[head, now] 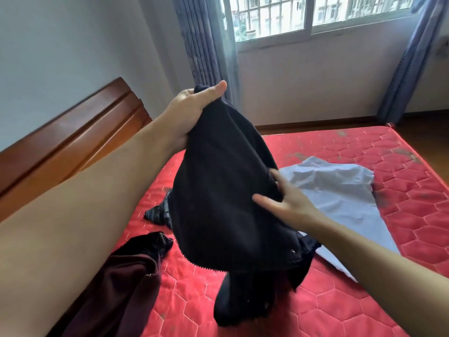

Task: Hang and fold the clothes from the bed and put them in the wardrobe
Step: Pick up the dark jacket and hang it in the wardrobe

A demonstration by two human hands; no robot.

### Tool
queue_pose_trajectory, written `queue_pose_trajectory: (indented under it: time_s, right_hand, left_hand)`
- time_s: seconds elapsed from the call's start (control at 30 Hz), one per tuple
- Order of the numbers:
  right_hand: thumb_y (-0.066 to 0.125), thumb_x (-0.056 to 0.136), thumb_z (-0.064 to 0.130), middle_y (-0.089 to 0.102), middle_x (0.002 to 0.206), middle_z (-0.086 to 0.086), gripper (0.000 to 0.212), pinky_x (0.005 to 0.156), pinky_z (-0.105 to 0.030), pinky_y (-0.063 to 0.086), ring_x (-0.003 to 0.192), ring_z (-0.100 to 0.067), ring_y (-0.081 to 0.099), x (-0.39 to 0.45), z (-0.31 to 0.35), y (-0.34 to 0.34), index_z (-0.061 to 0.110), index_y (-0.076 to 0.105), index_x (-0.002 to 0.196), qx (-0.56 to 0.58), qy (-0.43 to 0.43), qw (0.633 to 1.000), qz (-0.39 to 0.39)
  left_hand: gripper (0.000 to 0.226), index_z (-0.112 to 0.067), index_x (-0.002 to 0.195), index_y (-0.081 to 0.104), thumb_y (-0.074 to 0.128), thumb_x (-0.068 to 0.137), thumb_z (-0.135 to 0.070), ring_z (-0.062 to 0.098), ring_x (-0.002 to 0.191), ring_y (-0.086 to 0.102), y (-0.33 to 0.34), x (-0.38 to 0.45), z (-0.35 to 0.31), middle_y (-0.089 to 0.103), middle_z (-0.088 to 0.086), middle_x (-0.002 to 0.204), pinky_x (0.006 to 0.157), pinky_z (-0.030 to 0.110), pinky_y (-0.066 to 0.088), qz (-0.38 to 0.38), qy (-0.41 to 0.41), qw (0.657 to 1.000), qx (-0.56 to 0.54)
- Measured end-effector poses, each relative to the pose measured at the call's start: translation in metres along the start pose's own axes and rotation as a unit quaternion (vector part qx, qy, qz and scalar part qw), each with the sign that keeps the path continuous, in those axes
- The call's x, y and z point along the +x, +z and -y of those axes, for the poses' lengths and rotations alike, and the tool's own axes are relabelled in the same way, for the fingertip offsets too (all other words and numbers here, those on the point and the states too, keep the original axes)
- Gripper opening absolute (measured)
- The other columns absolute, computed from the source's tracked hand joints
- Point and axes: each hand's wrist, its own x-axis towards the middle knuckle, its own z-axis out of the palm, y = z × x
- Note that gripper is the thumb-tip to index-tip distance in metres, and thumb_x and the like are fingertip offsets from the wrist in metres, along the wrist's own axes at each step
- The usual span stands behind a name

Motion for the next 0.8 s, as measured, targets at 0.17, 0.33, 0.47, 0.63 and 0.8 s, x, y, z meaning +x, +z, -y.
queue_pose_trajectory:
  time_s: [0.17, 0.33, 0.47, 0.63, 0.8]
  right_hand:
    - [0.066, 0.090, 0.019, 0.063, 0.065, 0.027, 0.028, 0.064, -0.020, 0.048, 0.065, 0.007, 0.057, 0.028, 0.007, -0.004, 0.041, 0.068, 0.072, -0.035, -0.009, 0.999, 0.029]
    - [0.058, 0.095, 0.018, 0.065, 0.067, 0.018, 0.019, 0.058, -0.012, 0.045, 0.064, 0.005, 0.058, 0.059, 0.048, -0.033, 0.023, 0.068, 0.079, -0.033, -0.049, 0.998, 0.001]
    - [0.058, 0.095, 0.031, 0.072, 0.078, 0.000, 0.024, 0.061, -0.029, 0.057, 0.070, -0.011, 0.068, 0.081, 0.092, -0.038, 0.012, 0.071, 0.086, 0.064, 0.033, 0.996, -0.058]
    - [0.066, 0.087, 0.040, 0.074, 0.087, -0.009, 0.033, 0.067, -0.037, 0.061, 0.076, -0.022, 0.073, 0.099, 0.148, -0.054, 0.009, 0.071, 0.094, 0.035, 0.106, 0.993, 0.024]
    - [0.053, 0.097, 0.022, 0.059, 0.059, -0.002, 0.027, 0.041, -0.021, 0.046, 0.035, -0.001, 0.056, 0.094, 0.165, -0.075, 0.015, 0.053, 0.070, -0.024, 0.133, 0.983, 0.124]
  left_hand:
    - [0.027, -0.017, 0.073, 0.064, 0.073, 0.085, -0.039, 0.009, 0.058, 0.068, -0.028, 0.003, 0.005, 0.069, -0.004, 0.061, 0.052, 0.019, 0.052, -0.026, -0.006, 0.998, 0.064]
    - [0.035, -0.016, 0.082, 0.071, 0.069, 0.084, -0.051, 0.017, 0.083, 0.070, -0.074, 0.003, 0.022, 0.074, 0.001, 0.088, 0.074, 0.029, 0.055, -0.081, -0.073, 0.920, 0.376]
    - [0.085, -0.012, 0.126, 0.057, 0.054, 0.074, -0.079, 0.027, 0.124, 0.051, -0.061, -0.010, 0.036, 0.056, 0.010, 0.134, 0.097, 0.037, 0.042, -0.064, -0.014, 0.822, 0.565]
    - [0.120, -0.025, 0.151, 0.027, 0.052, 0.056, -0.094, 0.029, 0.147, 0.016, -0.005, -0.047, 0.035, 0.020, 0.009, 0.159, 0.116, 0.060, 0.013, 0.021, 0.371, 0.713, 0.595]
    - [0.055, -0.024, 0.122, 0.067, 0.072, 0.077, -0.055, 0.034, 0.134, 0.035, 0.044, -0.046, 0.031, 0.045, 0.018, 0.146, 0.108, 0.052, 0.030, -0.007, 0.519, 0.607, 0.602]
